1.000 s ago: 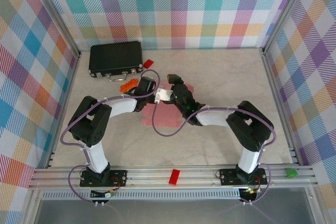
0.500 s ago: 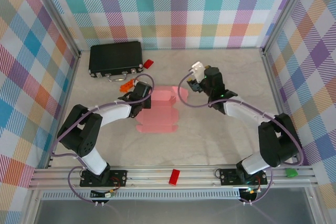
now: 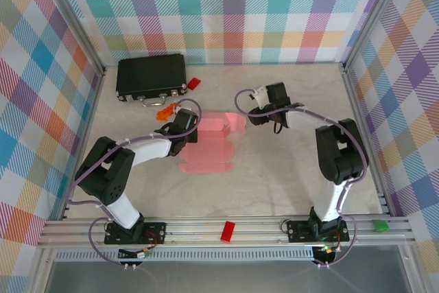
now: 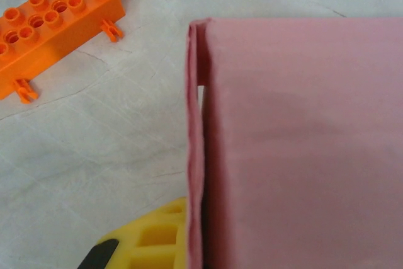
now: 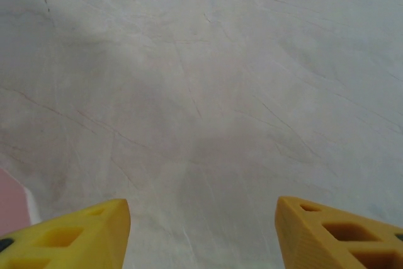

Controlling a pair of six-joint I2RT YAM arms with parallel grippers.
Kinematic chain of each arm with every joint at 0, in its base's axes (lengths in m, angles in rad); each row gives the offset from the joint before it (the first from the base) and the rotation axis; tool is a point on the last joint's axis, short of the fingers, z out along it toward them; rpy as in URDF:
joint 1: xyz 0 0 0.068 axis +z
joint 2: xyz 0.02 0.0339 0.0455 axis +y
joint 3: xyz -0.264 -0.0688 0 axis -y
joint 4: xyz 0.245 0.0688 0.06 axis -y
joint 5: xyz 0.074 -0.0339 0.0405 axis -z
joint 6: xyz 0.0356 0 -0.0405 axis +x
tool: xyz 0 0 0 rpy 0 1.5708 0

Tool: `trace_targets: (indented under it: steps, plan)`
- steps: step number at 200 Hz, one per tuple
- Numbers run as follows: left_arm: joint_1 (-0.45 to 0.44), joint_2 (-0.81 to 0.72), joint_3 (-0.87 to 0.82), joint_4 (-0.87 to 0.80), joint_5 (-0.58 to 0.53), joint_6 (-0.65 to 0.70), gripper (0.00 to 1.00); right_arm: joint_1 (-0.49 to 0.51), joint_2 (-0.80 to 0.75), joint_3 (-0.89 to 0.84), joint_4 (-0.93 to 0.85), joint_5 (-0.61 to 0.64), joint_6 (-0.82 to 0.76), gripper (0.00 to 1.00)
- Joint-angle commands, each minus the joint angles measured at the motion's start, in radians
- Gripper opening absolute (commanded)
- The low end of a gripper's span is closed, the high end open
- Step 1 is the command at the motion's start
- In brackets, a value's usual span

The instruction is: Fold the paper box

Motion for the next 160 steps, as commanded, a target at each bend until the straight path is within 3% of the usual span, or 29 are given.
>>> trace_targets:
  steps: [1, 61, 160]
  plan:
    - [-0.009, 0.018, -0.014, 0.050, 0.007, -0.008, 0.00, 0.002, 0.029, 0.070, -0.081, -0.100, -0.040, 0.61]
    - [-0.010, 0.037, 0.004, 0.037, -0.005, -0.015, 0.00, 0.055, 0.094, 0.150, -0.201, -0.146, -0.137, 0.60]
    - [-0.010, 0.048, 0.015, 0.017, -0.006, -0.031, 0.00, 0.120, 0.088, 0.146, -0.255, -0.238, -0.203, 0.57]
